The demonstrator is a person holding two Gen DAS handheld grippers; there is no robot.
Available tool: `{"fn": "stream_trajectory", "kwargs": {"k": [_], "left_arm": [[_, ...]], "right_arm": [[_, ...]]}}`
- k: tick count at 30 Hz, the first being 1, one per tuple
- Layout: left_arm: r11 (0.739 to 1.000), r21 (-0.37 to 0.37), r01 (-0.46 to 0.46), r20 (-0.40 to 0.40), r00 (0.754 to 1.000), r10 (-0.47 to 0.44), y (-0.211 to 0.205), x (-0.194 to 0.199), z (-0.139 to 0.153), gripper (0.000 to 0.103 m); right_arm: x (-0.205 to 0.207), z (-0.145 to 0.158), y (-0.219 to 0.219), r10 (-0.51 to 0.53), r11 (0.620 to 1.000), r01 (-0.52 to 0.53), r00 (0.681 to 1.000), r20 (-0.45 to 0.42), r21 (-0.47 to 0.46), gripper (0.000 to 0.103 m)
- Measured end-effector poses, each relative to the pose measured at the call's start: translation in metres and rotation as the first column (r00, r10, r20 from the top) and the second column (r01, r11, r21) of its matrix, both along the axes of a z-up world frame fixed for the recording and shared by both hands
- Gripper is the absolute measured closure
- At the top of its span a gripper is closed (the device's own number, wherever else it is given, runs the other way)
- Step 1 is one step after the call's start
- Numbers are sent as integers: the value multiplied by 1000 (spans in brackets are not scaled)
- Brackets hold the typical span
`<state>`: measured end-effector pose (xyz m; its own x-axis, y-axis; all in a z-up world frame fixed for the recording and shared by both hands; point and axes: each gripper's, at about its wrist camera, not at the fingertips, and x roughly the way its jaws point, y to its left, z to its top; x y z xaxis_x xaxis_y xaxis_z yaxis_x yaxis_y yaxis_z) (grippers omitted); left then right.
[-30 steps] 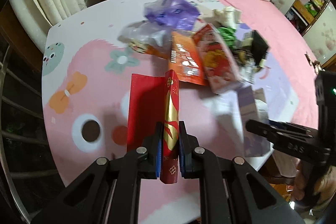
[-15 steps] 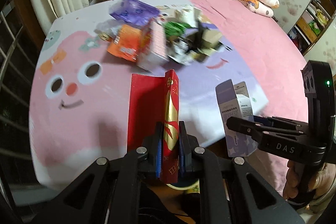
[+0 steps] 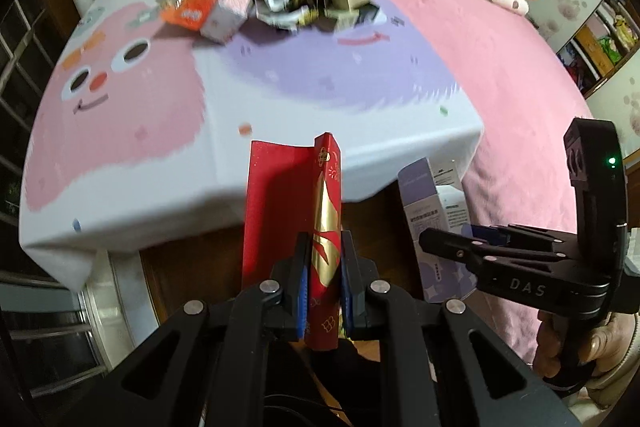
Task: Collect trash
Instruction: 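Carry the envelope and carton over the bin and open both tools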
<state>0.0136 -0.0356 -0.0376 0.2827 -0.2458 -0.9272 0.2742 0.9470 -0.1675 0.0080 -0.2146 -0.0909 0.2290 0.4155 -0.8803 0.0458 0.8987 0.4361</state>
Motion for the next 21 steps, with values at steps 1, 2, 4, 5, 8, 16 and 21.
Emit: {"fn": "stream_trajectory", "kwargs": {"k": [1, 2, 4, 5, 8, 16, 21], "left_arm": [[1000, 2, 2, -14, 1000, -2, -1, -3, -7, 92], [1000, 5, 6, -27, 1000, -6, -2, -5, -14, 92], [1000, 11, 15, -52, 999, -15, -3, -9, -30, 92], [1000, 15, 20, -69, 997, -19, -5, -11, -40, 92], [999, 19, 32, -114, 993, -29, -8, -10, -73, 92], [995, 16, 97, -201, 975, -91, -22, -1, -205, 92], [990, 33, 135, -230, 965, -124, -33, 6, -283, 91]], "right_arm": [[-2, -7, 1, -4, 1000, 4, 1000, -14, 4, 68], [-5, -16, 2, -7, 1000, 7, 1000, -30, 7, 68], [-9, -31, 4, -11, 1000, 11, 998, -58, 10, 67], [-11, -40, 6, -10, 1000, 11, 997, -73, 8, 67], [-16, -71, 12, -10, 1000, 10, 994, -111, -6, 67], [-13, -196, 22, -51, 997, 37, 980, -192, -74, 67], [-13, -288, 23, -67, 991, 37, 968, -243, -126, 66]]}}
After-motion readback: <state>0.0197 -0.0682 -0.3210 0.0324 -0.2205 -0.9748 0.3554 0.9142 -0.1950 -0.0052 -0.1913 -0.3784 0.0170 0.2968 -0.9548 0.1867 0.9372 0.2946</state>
